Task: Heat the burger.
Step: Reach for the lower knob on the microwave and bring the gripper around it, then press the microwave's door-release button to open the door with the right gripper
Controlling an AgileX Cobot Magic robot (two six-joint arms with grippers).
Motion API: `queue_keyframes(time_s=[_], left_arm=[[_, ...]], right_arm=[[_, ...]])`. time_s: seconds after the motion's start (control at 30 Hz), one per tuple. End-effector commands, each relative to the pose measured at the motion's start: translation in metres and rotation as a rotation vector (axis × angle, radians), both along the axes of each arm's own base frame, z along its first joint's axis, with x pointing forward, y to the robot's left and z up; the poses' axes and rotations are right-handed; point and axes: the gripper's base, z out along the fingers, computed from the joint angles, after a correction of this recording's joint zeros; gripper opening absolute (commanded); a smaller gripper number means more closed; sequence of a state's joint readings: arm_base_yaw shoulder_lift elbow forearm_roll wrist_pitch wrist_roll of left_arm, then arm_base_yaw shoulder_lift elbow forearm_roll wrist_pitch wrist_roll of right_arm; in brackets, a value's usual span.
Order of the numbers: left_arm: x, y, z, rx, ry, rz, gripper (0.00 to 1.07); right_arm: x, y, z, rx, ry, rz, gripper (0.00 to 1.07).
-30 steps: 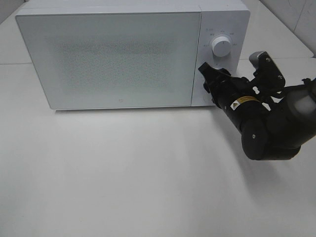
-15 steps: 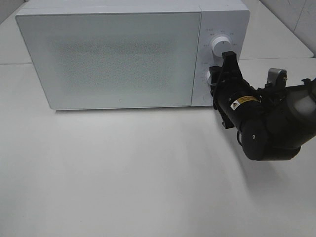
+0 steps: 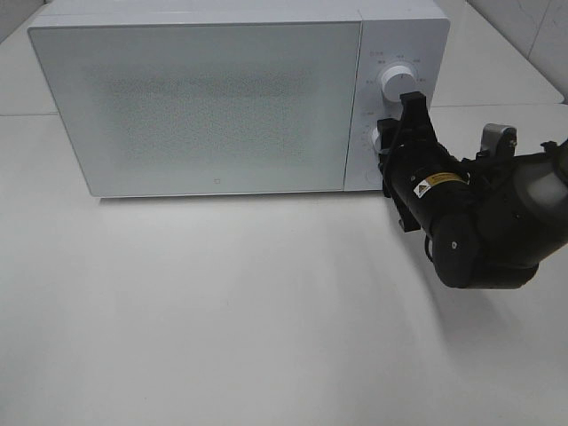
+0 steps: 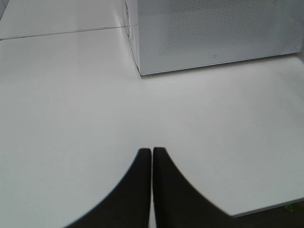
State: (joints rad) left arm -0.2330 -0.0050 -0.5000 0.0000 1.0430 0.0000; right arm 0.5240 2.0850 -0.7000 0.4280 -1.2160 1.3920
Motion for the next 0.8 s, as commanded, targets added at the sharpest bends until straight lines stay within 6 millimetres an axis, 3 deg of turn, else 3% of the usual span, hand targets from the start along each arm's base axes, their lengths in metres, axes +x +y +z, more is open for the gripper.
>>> queue_keyframes(time_s=[0.03,0.07,0.2,0.57,0.77,0.8], left_arm=[[0.0,-0.001,0.0,-0.005,-0.013,-0.009,0.0],[0.0,-0.001,0.0,-0.005,-0.013,-0.009,0.0],[0.0,-0.001,0.0,-0.005,-0.013,-0.009,0.0],[0.0,-0.001,0.0,-0.005,-0.013,-0.009,0.0],[0.0,-0.001,0.0,-0.005,-0.013,-0.009,0.0],[0.0,-0.001,0.0,-0.005,-0.013,-0.009,0.0]], right_arm=[[0.005,-0.006,0.02,0.023,-0.192,-0.077,0.47],[0.005,-0.008,0.02,0.026,-0.19,-0.095,0.55],[0.005,-0.008,0.02,0.002,-0.192,-0.093,0.66],[-0.005,-0.012,0.012,-0.132,-0.163,-0.057,0.67],[-0.011,-0.004,0.009,-0.234,-0.18,0.074,0.67],[-0.012,0.001,0.01,-0.317,-0.206,0.142,0.67]])
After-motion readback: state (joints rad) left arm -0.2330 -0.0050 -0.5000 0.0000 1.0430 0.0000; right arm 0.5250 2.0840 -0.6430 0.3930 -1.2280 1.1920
